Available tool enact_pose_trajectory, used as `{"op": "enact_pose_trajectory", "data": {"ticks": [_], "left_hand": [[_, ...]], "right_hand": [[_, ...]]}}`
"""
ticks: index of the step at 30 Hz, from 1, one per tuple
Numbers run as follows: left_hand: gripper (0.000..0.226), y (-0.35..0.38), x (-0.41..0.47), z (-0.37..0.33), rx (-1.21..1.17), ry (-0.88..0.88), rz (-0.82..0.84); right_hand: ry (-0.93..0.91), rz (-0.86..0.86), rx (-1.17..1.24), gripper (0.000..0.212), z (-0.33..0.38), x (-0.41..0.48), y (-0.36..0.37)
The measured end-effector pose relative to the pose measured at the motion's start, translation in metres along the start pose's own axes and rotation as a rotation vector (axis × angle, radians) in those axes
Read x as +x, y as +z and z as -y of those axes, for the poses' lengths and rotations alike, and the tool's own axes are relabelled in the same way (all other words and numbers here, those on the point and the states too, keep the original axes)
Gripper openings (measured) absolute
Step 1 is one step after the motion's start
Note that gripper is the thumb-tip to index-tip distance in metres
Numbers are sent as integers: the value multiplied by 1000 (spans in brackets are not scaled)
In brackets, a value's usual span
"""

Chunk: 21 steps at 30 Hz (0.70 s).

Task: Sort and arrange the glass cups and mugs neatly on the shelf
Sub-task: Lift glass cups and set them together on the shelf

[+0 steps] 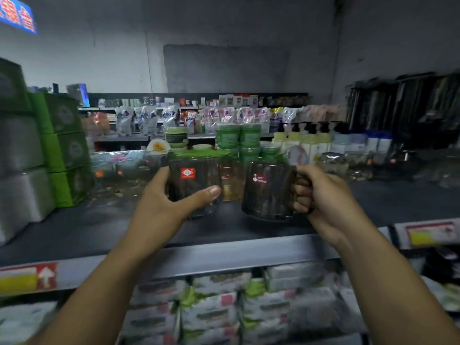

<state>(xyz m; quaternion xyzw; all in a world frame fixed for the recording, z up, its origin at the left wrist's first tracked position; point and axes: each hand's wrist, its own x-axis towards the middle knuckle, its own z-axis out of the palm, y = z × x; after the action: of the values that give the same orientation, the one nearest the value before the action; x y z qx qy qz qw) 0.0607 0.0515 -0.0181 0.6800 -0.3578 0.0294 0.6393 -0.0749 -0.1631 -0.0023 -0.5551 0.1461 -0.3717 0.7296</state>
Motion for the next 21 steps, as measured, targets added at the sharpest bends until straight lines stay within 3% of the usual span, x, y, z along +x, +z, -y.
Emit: {"op": "enact_pose_trajectory", "data": {"ticks": [8, 21], "left_hand": [[69, 163, -16, -46, -123, -3, -8], [72, 365, 26, -79, -125, -16, 180]], "right_hand": [[-1, -72, -32, 41, 64, -7, -152], [-100, -293, -20, 40, 116, 45, -330]]}}
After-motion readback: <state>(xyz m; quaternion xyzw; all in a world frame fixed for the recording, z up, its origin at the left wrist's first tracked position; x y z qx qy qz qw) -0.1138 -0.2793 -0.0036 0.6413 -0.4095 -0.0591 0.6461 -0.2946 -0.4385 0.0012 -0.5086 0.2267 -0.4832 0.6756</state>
